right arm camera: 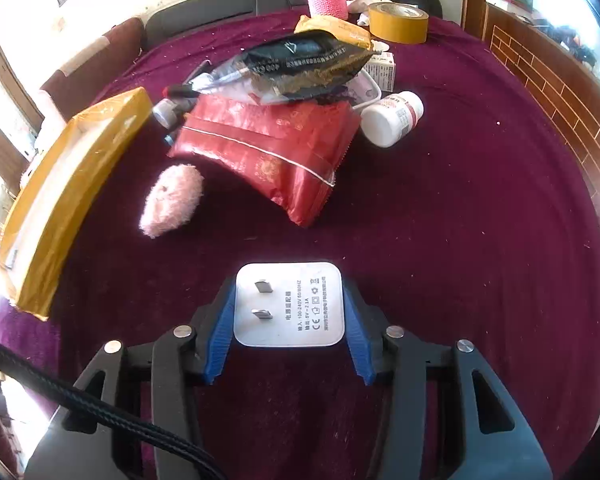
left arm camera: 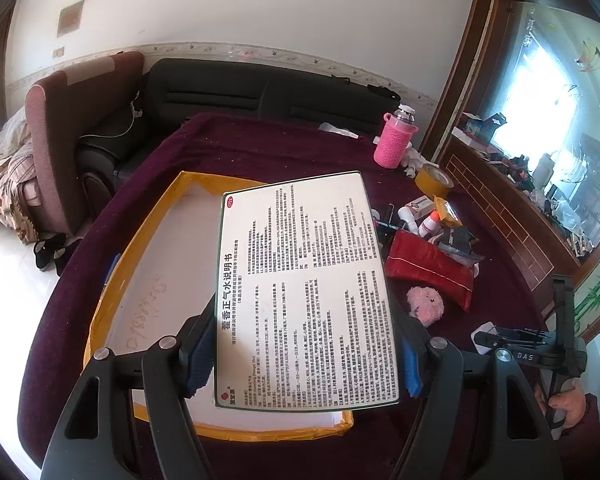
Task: Organize objects
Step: 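Lower the leaflet into the yellow tray with the left tool while the right tool drops the charger there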
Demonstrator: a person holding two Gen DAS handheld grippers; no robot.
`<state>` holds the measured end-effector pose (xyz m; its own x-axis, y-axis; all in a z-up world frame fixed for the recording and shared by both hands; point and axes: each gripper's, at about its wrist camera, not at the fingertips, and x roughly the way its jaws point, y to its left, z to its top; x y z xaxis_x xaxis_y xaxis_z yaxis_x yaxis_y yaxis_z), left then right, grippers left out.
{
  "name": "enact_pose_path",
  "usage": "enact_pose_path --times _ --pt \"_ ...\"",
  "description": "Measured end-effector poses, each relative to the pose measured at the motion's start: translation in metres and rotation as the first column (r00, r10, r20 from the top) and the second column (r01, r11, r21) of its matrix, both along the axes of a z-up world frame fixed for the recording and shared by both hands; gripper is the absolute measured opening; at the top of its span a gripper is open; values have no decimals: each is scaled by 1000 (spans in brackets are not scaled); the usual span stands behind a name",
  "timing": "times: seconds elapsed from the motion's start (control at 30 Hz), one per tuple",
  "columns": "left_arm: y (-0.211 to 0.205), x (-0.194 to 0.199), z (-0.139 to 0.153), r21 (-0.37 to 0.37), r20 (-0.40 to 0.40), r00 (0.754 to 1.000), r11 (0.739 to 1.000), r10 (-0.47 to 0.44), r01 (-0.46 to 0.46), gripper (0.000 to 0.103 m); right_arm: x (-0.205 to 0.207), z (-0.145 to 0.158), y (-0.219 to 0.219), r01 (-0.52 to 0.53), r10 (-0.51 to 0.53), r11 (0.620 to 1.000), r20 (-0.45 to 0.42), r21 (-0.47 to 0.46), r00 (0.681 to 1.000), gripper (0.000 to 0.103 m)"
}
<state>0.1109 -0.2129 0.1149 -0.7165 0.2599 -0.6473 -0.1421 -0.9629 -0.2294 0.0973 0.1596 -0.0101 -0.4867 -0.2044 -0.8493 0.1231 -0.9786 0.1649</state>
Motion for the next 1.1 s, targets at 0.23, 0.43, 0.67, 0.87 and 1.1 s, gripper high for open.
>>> enact_pose_path --times 0.23,0.43,0.67,0.87,1.1 --pt "-10 -47 24 0 52 998 999 -43 43 67 -16 78 -32 -123 114 983 -75 -134 991 48" --pt "-6 -150 3 -124 140 990 992 5 12 67 -95 117 -142 -259 247 961 -125 -95 961 49" --pt "-23 -205 -69 -74 248 967 997 52 -35 67 -140 67 -253 -348 368 923 -114 163 923 48" --pt "-33 -217 -88 -6 288 956 998 60 -61 67 -160 37 -283 -368 399 897 -93 243 912 49" --pt "-35 -219 -88 55 303 952 997 38 -58 69 -172 29 -286 -366 400 893 -89 261 912 49"
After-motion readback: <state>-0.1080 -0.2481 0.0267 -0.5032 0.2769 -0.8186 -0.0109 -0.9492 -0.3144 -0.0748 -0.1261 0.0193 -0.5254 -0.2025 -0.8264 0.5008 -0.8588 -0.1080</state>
